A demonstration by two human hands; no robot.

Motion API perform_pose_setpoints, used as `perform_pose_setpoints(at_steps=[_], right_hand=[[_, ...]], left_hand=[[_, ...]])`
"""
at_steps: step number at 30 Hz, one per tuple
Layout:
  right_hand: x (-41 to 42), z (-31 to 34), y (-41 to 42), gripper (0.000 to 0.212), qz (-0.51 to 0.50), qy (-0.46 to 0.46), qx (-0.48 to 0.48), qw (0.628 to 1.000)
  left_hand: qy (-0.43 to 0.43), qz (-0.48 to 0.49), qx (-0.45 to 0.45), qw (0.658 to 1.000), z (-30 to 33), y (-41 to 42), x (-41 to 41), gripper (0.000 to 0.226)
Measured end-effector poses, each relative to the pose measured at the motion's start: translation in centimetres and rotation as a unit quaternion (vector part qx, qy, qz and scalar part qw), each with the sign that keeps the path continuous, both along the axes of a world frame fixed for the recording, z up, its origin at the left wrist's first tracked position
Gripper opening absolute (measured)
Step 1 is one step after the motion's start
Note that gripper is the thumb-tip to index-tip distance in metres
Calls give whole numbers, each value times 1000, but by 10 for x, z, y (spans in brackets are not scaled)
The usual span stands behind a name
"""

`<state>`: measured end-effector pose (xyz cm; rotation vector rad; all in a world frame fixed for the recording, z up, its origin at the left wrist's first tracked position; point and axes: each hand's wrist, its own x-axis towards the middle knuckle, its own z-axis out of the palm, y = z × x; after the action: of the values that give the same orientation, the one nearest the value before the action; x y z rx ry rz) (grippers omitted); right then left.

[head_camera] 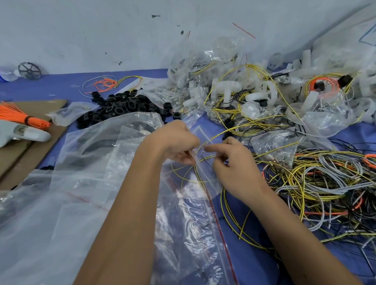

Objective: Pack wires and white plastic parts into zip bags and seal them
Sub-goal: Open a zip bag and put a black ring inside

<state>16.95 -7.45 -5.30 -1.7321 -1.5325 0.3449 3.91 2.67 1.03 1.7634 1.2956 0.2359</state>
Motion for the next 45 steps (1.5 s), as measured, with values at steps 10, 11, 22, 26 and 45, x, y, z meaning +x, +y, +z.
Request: perform_pose_setpoints(at_steps=[10,11,22,26,45], right_hand=[[7,-1,-2,63,46,97,-25,994],[6,-1,-2,70,70,124,-38,989],[1,0,-3,65,130,-57,-64,988],[5,-1,-4,119,81,-185,-99,974],[32,15,24,37,-121,-253,-90,956]], left_hand=[[-34,49,37,998,31,8,-36,17],[-37,46,44,997,32,8,-35,16],[141,-110,82,980,15,0,-2,42],[159,-124,72,977,11,0,2,30],[19,16,37,999,-12,18,-5,21]])
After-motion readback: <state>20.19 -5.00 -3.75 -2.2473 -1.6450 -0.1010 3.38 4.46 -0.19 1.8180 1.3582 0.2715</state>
